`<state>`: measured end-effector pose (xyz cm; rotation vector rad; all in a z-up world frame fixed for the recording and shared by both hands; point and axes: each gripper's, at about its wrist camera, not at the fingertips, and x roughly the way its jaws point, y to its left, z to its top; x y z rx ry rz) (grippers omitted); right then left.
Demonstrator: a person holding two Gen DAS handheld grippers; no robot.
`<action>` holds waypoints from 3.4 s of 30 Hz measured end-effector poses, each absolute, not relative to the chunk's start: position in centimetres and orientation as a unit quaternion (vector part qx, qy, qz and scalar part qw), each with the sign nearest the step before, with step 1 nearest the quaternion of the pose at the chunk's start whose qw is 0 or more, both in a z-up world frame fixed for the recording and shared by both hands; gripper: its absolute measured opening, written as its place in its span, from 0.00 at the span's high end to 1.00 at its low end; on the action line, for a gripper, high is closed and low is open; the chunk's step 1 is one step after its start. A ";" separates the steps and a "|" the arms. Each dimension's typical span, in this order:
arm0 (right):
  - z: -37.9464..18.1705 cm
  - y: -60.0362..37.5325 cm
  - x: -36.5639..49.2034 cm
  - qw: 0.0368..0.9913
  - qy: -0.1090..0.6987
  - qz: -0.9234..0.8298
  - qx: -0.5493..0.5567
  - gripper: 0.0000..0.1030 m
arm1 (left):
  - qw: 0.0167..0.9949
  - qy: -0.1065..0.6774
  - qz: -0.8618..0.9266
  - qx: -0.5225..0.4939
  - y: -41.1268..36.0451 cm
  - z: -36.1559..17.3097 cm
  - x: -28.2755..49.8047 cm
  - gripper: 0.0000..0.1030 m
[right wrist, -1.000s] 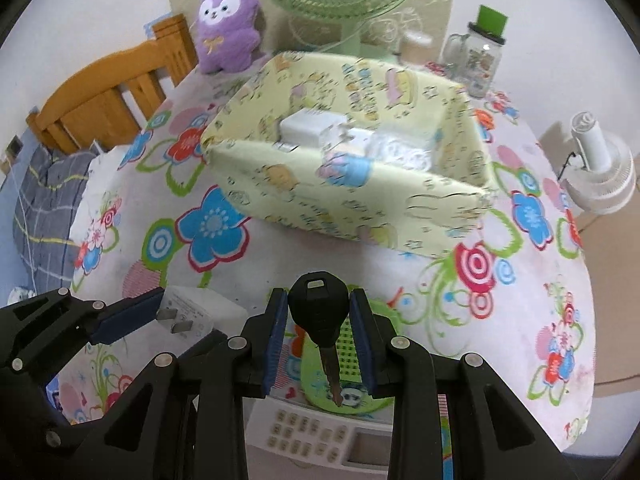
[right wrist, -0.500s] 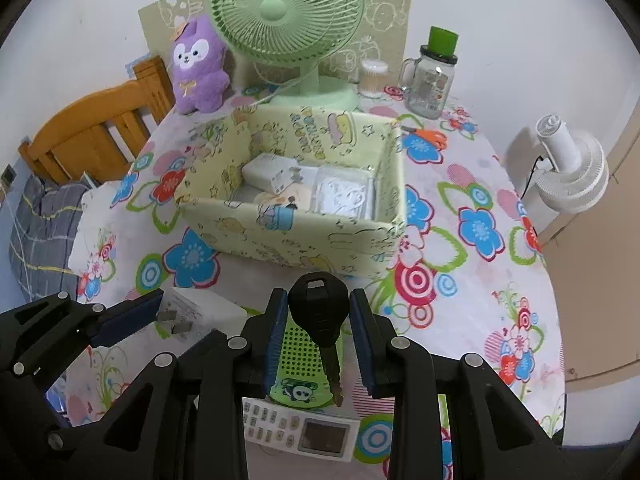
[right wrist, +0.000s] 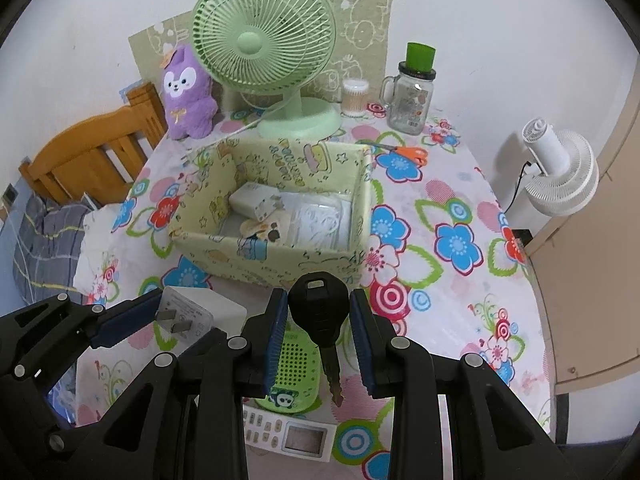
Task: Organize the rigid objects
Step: 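Lift the adapter with the left tool while the right tool lifts the key toward the box, then lower the adapter into the box with the left tool while the right tool lowers the key in, then open both tools releasing the adapter and key into the fabric box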
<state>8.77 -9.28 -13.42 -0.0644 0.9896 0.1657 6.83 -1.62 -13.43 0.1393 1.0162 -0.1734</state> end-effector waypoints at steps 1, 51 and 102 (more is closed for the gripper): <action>-13.2 -9.4 8.9 0.877 0.473 0.080 -0.031 0.67 | 0.869 0.484 -0.082 0.067 -1.7 -13.3 6.9 0.61; -17.3 -7.0 22.2 0.852 0.506 0.131 -0.031 0.66 | 0.857 0.513 -0.015 0.043 0.8 -17.0 18.9 0.61; -20.6 -5.7 25.8 0.843 0.521 0.133 -0.016 0.29 | 0.840 0.542 -0.006 0.024 2.2 -19.8 22.1 0.26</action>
